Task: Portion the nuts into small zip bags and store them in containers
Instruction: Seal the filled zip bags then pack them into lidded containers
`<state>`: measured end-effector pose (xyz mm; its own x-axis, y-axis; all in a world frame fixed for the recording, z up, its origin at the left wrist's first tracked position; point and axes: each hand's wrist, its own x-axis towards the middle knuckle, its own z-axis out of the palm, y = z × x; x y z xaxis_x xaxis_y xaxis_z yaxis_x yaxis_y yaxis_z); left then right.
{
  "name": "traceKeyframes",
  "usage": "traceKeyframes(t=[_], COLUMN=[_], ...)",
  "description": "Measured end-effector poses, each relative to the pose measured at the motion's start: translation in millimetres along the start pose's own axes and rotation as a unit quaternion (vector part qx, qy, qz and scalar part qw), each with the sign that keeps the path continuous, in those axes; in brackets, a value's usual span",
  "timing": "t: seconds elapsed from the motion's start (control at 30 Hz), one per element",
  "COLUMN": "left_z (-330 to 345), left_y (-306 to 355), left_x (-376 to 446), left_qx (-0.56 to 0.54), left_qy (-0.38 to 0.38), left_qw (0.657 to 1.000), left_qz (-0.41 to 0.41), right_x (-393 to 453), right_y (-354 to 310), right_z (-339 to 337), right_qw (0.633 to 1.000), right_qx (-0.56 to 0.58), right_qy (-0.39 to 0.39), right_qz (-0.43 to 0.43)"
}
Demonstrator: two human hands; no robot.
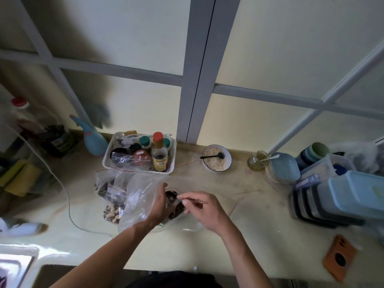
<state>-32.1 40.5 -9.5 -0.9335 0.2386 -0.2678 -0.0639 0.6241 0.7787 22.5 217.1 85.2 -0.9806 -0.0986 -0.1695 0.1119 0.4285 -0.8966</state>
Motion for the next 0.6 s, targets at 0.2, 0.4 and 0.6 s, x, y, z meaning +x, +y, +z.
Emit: traceKeyframes(t=[0.2, 0.4, 0.6], left_z=[-3, -9, -13], left_y=[-9, -6, -12], left_x=[4, -1, -2], left_qx=[-0.011, -0.026, -0.023], left_qy=[0.01, -0.005, 0.003], left_qw=[1.0, 0.999, 1.0], left_qz=[0.02, 0.031, 0.019], right_x=[-1, -4, -10], right_y=[4, 4, -5], right_z=[11, 17, 21], right_qw=[0.996, 0.988, 0.966], right_qx=[-0.007, 0.005, 0.021], right_qy=[0.071, 0.134, 0.248], right_qz=[-0.046, -0.07, -0.077])
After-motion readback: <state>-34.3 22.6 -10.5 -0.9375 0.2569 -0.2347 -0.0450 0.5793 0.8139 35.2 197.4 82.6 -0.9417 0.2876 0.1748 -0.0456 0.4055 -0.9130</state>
